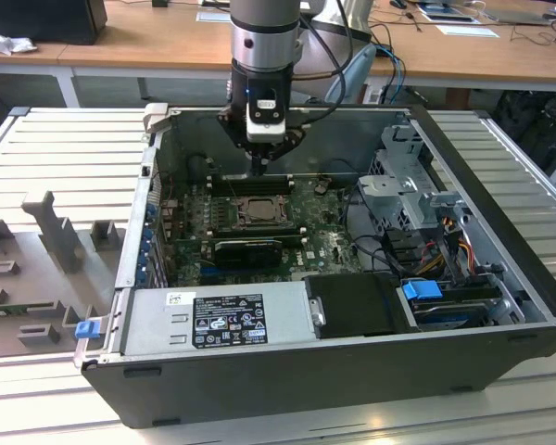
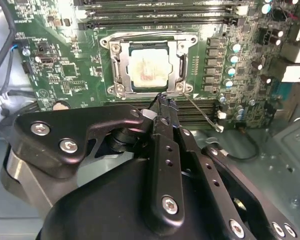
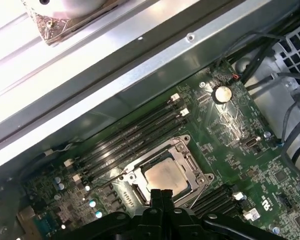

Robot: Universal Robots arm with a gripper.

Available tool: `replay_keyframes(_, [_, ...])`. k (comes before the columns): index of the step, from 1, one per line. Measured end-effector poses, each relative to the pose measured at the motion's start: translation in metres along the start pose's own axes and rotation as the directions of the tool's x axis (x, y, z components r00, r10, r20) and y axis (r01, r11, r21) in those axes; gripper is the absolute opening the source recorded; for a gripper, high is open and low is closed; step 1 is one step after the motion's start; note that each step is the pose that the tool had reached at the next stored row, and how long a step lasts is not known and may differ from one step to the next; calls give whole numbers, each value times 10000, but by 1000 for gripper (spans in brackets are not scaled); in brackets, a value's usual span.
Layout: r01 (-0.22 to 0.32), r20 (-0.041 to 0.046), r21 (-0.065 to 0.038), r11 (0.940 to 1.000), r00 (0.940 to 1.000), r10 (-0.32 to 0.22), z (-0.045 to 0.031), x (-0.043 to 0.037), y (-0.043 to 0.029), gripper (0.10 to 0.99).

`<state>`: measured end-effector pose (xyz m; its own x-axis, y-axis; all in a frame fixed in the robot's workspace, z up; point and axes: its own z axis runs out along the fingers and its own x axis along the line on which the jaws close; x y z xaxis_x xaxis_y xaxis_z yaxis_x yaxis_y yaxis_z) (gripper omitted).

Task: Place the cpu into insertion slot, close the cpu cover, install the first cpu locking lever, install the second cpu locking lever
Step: 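Install the first cpu locking lever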

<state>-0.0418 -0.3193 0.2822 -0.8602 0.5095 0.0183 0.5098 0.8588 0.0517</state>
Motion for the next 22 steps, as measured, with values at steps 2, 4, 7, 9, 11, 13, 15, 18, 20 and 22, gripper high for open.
replay_keyframes(2, [258,-14,5,9997,9997,-258,0,0,0,106])
replay_keyframes(4, [423,-22,7,9991,9991,-423,0,0,0,106])
replay_keyframes(7, [753,-39,12,9972,9972,-753,0,0,0,106])
replay_keyframes(9, [1027,-54,16,9947,9947,-1027,0,0,0,106])
replay_keyframes(11, [1245,-66,19,9922,9922,-1245,0,0,0,106])
replay_keyframes(13, [1500,-80,21,9887,9887,-1500,0,0,0,106])
replay_keyframes(15, [1664,-89,23,9860,9860,-1664,0,0,0,106])
replay_keyframes(18, [1943,-104,26,9809,9809,-1943,0,0,0,106])
replay_keyframes(20, [2187,-118,27,9758,9757,-2187,0,0,0,106])
replay_keyframes(22, [2372,-128,28,9715,9714,-2371,0,0,0,106])
